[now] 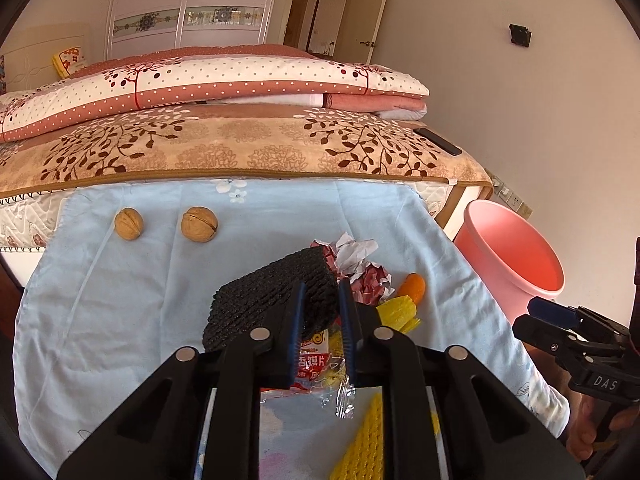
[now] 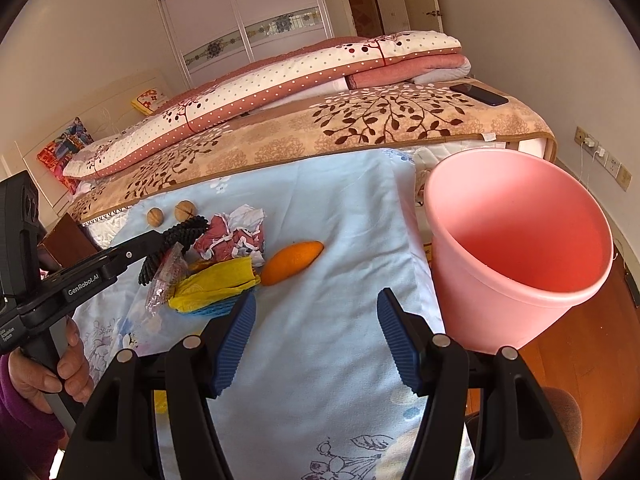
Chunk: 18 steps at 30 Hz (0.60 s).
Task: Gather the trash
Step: 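Close the left tool on the black mesh pad, then grasp the clear printed snack bag with the right tool while the left holds the black pad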
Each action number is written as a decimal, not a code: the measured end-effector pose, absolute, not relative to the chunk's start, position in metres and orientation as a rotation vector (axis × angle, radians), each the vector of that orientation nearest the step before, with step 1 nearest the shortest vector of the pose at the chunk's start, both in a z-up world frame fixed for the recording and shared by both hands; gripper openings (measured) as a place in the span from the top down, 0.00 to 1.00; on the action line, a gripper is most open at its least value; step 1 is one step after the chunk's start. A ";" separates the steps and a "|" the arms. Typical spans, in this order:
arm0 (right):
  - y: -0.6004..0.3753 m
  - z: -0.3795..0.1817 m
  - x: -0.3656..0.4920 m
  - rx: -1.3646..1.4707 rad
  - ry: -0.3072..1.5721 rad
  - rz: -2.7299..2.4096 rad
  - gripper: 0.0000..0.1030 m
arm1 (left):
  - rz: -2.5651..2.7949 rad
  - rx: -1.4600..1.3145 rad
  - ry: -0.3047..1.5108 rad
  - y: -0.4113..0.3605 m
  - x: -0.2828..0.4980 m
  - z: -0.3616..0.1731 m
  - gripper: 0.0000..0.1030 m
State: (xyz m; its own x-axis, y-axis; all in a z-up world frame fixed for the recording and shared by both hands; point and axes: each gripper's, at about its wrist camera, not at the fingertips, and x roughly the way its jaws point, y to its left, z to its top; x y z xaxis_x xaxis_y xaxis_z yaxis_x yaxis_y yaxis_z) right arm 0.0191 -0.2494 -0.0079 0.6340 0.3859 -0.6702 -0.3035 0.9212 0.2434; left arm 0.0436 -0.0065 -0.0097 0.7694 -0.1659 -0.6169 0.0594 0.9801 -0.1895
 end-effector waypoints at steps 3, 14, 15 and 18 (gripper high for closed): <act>-0.239 -0.007 0.017 0.090 0.787 0.421 0.40 | -0.127 -0.197 0.669 0.001 0.038 -0.006 0.91; -0.204 -0.005 0.020 0.130 0.814 0.601 0.40 | -0.086 -0.254 0.592 0.034 0.004 0.016 0.93; -0.199 -0.004 0.021 0.138 0.819 0.624 0.40 | -0.084 -0.256 0.587 0.035 0.001 0.018 0.93; -0.183 -0.004 0.026 0.150 0.834 0.677 0.40 | -0.079 -0.261 0.571 0.041 -0.008 0.023 0.93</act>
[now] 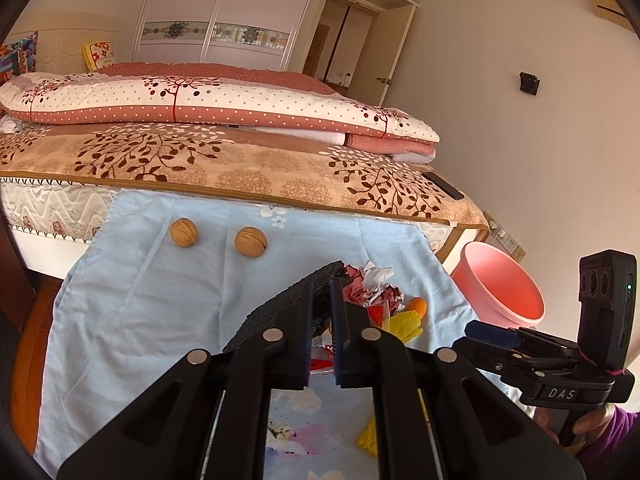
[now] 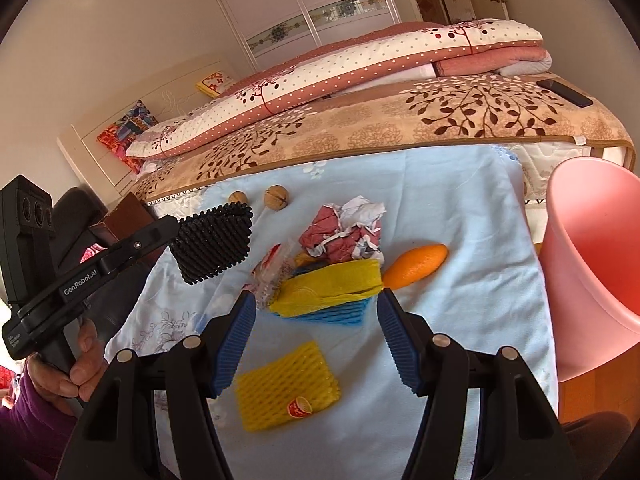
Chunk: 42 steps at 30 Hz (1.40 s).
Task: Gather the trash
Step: 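Grasp the clear printed snack bag with the right tool while the left holds the black pad, then carry the black pad and snack bag in both tools over the pink bucket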
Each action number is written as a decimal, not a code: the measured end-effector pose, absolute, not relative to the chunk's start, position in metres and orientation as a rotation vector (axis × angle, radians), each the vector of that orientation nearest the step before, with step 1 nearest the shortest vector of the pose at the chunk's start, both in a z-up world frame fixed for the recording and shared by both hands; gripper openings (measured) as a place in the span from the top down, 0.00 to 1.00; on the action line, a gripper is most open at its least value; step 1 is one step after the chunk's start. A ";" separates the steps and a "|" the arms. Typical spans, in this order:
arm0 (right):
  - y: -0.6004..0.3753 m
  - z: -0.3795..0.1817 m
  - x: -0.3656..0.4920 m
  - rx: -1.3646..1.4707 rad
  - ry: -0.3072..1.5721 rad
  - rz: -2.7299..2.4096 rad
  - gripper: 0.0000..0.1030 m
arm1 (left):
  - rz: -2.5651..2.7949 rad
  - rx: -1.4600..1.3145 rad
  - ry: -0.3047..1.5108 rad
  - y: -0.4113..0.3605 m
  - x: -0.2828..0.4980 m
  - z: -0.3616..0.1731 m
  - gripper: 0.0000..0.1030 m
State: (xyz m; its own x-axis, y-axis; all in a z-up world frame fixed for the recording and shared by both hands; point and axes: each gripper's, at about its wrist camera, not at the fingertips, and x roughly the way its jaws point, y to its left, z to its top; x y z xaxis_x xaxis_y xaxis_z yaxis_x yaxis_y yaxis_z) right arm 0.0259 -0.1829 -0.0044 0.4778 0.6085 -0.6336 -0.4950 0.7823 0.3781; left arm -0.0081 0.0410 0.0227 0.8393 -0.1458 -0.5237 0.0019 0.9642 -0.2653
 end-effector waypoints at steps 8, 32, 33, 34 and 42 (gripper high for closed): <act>-0.138 -0.006 0.043 0.117 0.859 0.730 0.40 | -0.062 -0.276 0.548 0.051 -0.026 0.032 0.93; -0.133 0.004 0.033 0.095 0.856 0.746 0.76 | -0.045 -0.312 0.536 0.056 -0.042 0.041 0.93; -0.138 0.007 0.032 0.099 0.848 0.739 0.76 | -0.048 -0.311 0.534 0.054 -0.042 0.042 0.93; -0.142 0.010 0.031 0.103 0.840 0.732 0.76 | -0.051 -0.310 0.533 0.052 -0.042 0.043 0.93; -0.182 0.031 0.021 0.127 0.775 0.659 0.76 | -0.108 -0.298 0.525 0.030 -0.037 0.055 0.93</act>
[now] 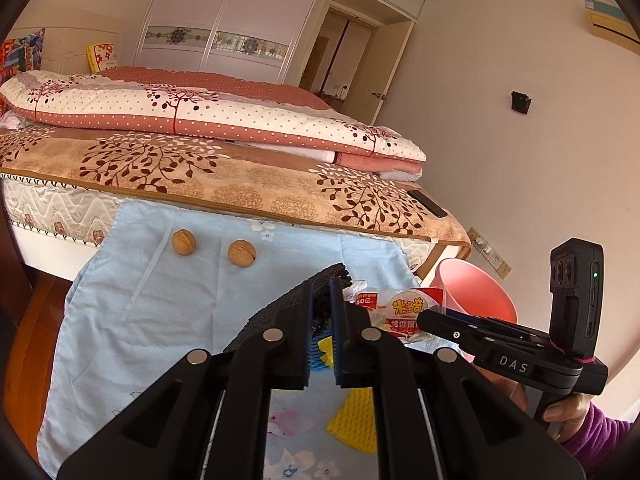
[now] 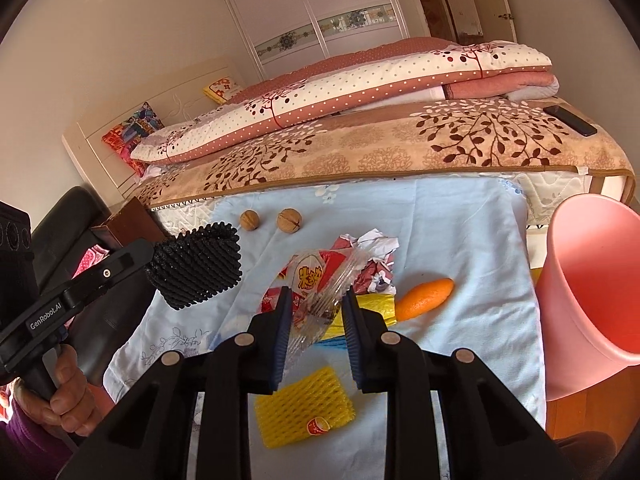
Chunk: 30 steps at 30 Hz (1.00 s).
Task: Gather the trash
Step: 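Carry the black pad and snack bag in both tools over the pink bucket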
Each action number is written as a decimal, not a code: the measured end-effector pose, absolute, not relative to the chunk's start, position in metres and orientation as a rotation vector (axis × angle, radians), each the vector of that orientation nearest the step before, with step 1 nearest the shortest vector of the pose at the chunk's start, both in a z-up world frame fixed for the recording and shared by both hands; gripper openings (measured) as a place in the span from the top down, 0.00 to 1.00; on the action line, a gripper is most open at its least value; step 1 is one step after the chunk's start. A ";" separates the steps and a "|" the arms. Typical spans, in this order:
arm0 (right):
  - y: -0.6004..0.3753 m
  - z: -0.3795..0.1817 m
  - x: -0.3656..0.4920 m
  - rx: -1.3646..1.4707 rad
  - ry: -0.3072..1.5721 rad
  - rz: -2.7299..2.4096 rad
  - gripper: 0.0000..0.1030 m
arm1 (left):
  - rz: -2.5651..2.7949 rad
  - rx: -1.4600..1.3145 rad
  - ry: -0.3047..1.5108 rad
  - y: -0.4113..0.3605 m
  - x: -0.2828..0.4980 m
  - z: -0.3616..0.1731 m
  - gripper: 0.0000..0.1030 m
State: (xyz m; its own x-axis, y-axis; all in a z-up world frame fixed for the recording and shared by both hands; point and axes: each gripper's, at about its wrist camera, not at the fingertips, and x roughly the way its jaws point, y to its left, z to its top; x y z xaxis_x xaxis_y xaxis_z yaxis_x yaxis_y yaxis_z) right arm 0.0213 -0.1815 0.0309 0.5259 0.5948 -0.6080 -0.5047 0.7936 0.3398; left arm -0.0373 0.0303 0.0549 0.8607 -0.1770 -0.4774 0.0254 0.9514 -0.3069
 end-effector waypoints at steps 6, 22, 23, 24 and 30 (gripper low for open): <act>-0.218 0.040 0.021 0.158 0.736 0.575 0.76 | -0.166 -0.269 0.519 0.002 -0.026 0.064 0.93; -0.345 0.042 0.032 0.290 0.664 0.286 0.76 | -0.366 -0.207 0.537 -0.096 0.024 0.072 0.93; -0.352 0.041 0.033 0.298 0.664 0.269 0.76 | -0.375 -0.200 0.541 -0.103 0.028 0.071 0.93; -0.358 0.040 0.034 0.304 0.664 0.255 0.76 | -0.385 -0.194 0.544 -0.110 0.032 0.071 0.93; -0.387 0.037 0.034 0.299 0.652 0.177 0.76 | -0.453 -0.194 0.561 -0.146 0.054 0.069 0.93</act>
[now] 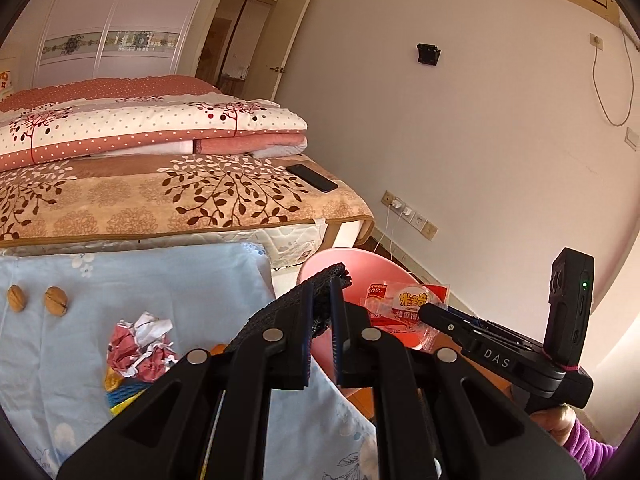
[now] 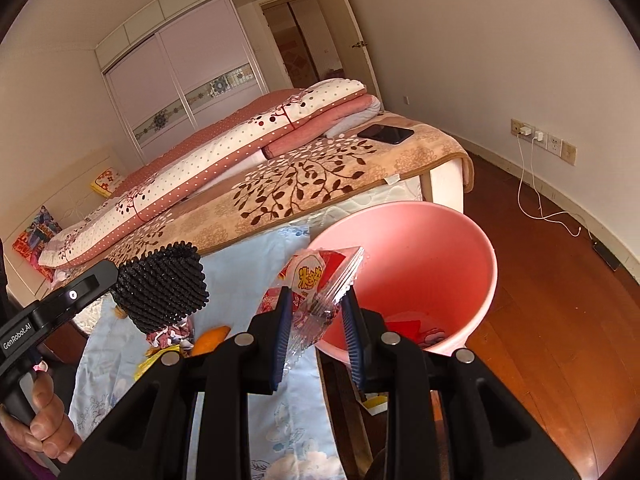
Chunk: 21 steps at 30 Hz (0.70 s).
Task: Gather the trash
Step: 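Carry the black pad and snack bag in both tools over the pink bucket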
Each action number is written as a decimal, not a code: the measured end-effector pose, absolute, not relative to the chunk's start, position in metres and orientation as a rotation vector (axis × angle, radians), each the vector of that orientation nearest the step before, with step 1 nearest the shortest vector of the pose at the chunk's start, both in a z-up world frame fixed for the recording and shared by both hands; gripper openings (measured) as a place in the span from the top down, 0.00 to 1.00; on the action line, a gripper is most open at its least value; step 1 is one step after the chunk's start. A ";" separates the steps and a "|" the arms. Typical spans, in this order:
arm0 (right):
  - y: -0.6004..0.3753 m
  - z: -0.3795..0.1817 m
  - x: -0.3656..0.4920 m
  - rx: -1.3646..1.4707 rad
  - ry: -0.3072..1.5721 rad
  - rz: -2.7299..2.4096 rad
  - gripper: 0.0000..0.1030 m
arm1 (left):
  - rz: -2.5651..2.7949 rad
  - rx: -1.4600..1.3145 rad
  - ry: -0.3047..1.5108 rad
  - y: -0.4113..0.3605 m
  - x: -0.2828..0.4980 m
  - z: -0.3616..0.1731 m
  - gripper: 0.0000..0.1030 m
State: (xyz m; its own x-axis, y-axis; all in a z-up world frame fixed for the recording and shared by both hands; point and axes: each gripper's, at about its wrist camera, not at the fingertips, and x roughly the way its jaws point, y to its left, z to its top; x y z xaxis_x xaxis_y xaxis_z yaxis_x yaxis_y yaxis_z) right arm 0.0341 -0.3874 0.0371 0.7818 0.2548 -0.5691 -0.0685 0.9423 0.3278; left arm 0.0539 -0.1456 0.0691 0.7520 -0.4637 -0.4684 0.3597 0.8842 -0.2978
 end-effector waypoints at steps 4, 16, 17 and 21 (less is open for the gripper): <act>-0.403 0.034 0.034 0.290 0.642 0.129 0.76 | -0.501 -0.202 0.582 -0.169 0.067 0.065 0.93; -0.439 0.012 0.043 0.289 0.653 0.036 0.76 | -0.588 -0.217 0.638 -0.225 0.107 0.042 0.92; -0.440 0.010 0.044 0.289 0.655 0.034 0.76 | -0.590 -0.221 0.646 -0.228 0.111 0.040 0.92; -0.442 0.004 0.047 0.277 0.660 0.017 0.76 | -0.599 -0.225 0.666 -0.235 0.122 0.030 0.93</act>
State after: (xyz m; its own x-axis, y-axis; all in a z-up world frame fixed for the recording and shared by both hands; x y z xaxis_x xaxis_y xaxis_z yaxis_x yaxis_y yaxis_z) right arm 0.0466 -0.4423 0.0044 0.7912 0.1027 -0.6029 0.0724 0.9631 0.2591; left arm 0.1220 -0.2355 0.0296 0.6267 -0.5869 -0.5127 0.4473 0.8096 -0.3800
